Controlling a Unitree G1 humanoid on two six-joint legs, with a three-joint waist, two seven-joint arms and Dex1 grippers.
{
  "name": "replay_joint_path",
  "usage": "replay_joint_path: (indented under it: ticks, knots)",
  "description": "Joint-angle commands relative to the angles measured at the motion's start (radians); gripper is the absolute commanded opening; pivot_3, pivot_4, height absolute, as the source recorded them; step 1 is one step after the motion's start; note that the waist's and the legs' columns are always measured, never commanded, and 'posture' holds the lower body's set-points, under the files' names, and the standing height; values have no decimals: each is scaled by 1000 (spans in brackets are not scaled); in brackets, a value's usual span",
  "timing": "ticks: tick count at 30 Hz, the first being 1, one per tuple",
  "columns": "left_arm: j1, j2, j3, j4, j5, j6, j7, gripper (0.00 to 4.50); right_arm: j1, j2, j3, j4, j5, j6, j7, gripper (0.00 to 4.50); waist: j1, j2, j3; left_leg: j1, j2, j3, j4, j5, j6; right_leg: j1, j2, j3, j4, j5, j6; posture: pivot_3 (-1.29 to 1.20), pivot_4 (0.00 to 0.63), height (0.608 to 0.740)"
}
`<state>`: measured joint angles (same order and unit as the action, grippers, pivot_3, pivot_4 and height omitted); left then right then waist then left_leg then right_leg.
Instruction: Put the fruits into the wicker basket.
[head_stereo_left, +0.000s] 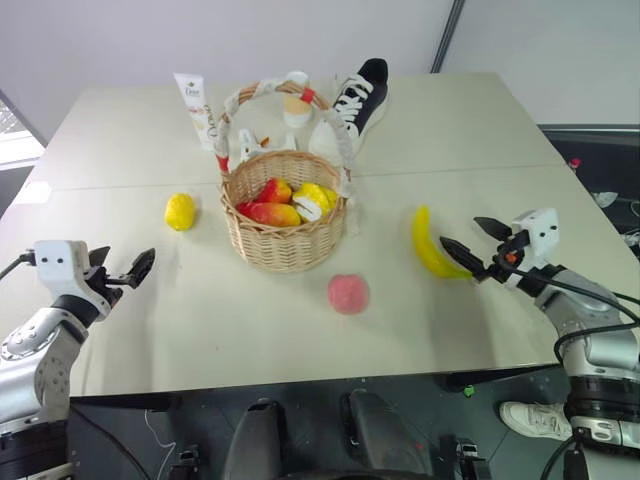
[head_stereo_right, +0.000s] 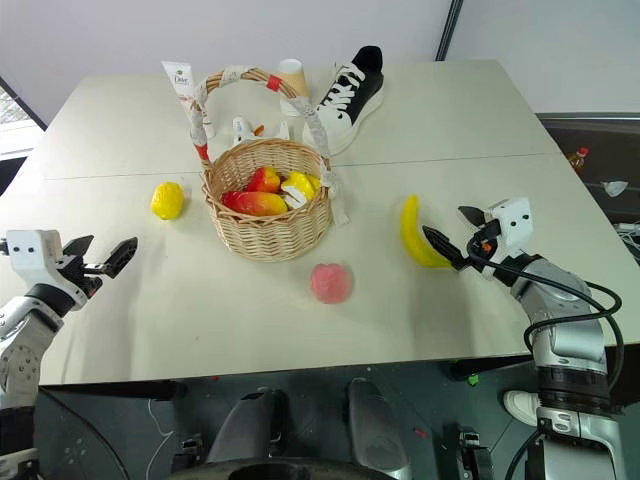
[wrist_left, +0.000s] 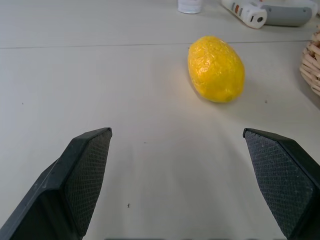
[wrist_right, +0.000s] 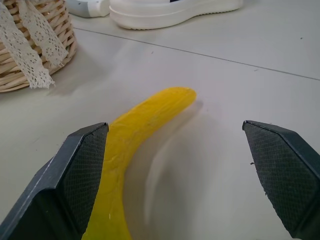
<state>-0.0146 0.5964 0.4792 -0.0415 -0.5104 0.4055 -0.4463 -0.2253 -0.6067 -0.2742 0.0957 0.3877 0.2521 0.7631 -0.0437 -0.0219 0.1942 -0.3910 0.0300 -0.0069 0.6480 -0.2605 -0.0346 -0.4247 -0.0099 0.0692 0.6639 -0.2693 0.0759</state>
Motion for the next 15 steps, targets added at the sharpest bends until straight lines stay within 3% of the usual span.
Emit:
replay_joint_path:
  ticks: [1,7,15]
  knots:
    - [-18,2,14,-25,2,-11,2,4500,-7,-1,-15,-25,15,-21,3,4477,0,0,0,0,0,0,0,0,0,0,0,0,0,0,0,0,150,740]
    - [-63,-5,-4,-1,5,14,3,4500,-10,9,9,-102,24,1,0,4477,-2,0,0,0,0,0,0,0,0,0,0,0,0,0,0,0,150,740]
    - [-145,31,-81,-61,26,88,-4,4500,-42,-51,68,-342,130,162,77,4477,0,0,0,0,0,-1,0,0,0,0,0,0,1,0,0,0,150,740]
